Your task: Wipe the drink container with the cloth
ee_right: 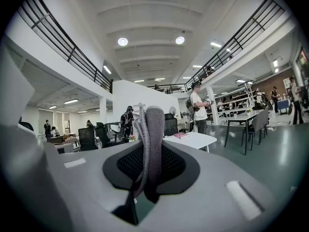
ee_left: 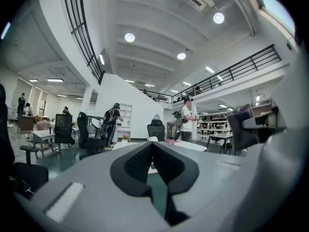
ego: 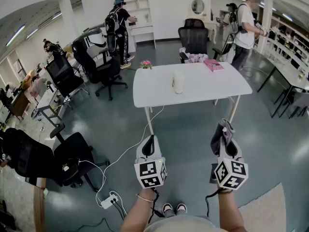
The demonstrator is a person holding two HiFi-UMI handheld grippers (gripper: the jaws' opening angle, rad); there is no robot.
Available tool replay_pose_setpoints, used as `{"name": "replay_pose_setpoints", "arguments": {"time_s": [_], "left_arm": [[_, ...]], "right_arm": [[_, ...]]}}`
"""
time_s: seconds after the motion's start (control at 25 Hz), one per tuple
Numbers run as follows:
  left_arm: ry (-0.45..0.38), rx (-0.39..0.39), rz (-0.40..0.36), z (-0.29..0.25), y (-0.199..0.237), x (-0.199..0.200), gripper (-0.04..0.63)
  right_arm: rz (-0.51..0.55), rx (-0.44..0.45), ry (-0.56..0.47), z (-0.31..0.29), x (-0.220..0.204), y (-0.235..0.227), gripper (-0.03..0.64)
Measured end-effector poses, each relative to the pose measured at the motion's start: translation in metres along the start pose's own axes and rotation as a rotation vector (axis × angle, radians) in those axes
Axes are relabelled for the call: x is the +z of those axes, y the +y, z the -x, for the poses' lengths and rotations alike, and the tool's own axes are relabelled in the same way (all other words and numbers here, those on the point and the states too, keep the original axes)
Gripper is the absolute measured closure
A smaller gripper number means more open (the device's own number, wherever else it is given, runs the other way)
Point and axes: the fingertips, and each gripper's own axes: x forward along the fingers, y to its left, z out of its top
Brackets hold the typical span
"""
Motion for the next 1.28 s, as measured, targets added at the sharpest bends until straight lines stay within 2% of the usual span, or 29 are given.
{"name": "replay_pose_setpoints", "arguments": {"time_s": [0.28, 0.44, 1.04, 1.12, 1.28], "left_arm": [[0.008, 0.003, 0.007, 0.003, 0.005, -0.005, 0.595], [0.008, 0.008, 0.018, 0.004, 0.009, -0.004, 0.595], [0.012, 0.006, 0.000, 0.005, 0.013, -0.009, 0.594], [0.012, -0.008, 0.001, 0.004, 0.011, -0.006, 0.539], [0.009, -0.022, 0.014, 0.003, 0.010, -0.002, 0.529]], "right_arm": [[0.003, 0.005, 0.011, 0.001, -0.004, 0.003, 0.549], [-0.035, 0.021, 0.031, -0.002, -0.008, 0.006, 0.549], [-0.044, -0.025, 0.088, 0.005, -0.030, -0.007, 0.549], [-0.043, -0.028, 0.094, 0.006, -0.032, -0.007, 0.549], [-0.043, -0.030, 0.104, 0.007, -0.036, -0.007, 0.549]]}}
